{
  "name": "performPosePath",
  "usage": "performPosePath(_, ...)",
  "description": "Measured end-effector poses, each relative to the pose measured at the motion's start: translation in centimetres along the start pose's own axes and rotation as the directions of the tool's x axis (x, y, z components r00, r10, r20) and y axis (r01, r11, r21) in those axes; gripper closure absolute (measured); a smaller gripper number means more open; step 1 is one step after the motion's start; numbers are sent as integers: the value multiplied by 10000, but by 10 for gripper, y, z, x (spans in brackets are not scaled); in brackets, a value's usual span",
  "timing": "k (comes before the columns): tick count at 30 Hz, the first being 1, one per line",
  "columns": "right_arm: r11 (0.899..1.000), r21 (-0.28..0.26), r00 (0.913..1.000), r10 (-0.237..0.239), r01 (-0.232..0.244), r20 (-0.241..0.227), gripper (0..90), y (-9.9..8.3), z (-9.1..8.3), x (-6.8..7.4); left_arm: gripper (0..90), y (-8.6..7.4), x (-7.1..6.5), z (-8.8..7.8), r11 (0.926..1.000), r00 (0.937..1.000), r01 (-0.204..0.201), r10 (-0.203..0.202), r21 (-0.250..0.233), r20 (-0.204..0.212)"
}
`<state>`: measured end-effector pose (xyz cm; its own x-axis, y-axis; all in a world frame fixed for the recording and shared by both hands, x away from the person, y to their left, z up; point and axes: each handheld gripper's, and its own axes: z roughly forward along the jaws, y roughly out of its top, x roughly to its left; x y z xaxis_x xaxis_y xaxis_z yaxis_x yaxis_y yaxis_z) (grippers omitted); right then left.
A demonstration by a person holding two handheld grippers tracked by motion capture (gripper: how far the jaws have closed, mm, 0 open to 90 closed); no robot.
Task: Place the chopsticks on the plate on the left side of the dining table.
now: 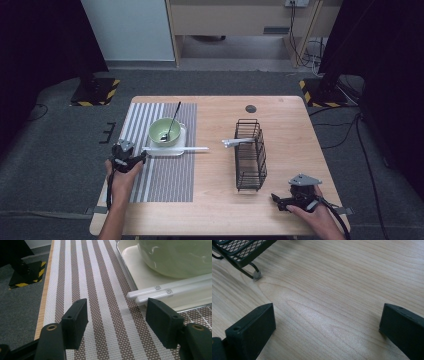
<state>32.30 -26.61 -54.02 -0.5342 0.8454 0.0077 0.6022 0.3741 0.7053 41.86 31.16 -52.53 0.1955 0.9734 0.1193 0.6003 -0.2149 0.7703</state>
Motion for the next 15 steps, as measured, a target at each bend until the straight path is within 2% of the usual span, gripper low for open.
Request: performPosePath(15, 10000, 10, 10000, 2, -2, -4, 3, 0, 0, 0, 338, 0, -1, 2, 10000, 10000, -33, 33, 13, 16)
